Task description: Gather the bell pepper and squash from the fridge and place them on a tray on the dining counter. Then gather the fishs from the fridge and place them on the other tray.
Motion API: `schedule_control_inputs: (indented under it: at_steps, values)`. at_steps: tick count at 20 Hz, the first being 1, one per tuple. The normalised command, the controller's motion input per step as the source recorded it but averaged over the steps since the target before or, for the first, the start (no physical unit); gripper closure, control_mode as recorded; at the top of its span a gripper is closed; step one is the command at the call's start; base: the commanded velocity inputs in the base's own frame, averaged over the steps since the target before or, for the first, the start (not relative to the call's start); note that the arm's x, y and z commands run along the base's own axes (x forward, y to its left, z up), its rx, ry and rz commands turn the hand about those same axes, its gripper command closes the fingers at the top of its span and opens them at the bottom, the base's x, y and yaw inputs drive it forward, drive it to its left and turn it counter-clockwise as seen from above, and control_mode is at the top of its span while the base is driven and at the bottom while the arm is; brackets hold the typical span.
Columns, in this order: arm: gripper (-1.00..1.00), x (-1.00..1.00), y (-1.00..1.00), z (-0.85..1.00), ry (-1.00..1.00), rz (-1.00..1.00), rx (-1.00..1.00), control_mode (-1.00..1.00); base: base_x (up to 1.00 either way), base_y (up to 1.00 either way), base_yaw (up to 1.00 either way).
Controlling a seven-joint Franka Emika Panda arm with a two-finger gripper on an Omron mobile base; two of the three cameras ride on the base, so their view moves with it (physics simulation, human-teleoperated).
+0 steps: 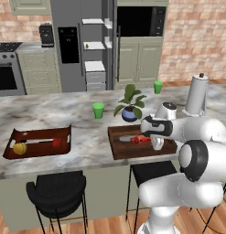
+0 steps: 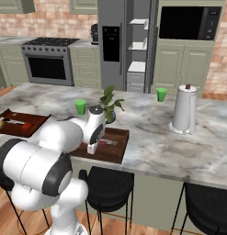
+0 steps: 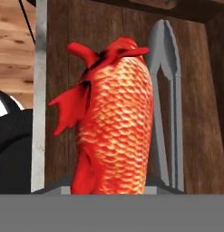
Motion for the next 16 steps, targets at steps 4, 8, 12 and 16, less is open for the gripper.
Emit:
schedule_control_inputs:
  at_steps: [4,8,12,16]
  values:
    - [1.0,0.17,0.0,-0.23,0.0,0.02,0.0,-1.0,0.0,0.0,0.0]
    - [1.0,0.05,0.0,-0.29,0.0,0.02,0.0,-1.0,0.0,0.0,0.0]
    - [-1.0,-0.01,-0.03,-0.23,0.0,0.02,0.0,-1.0,0.0,0.0,0.0]
    - [-1.0,-0.41,-0.32,-0.01,-0.03,0.0,0.0,-1.0,0.0,0.0,0.0]
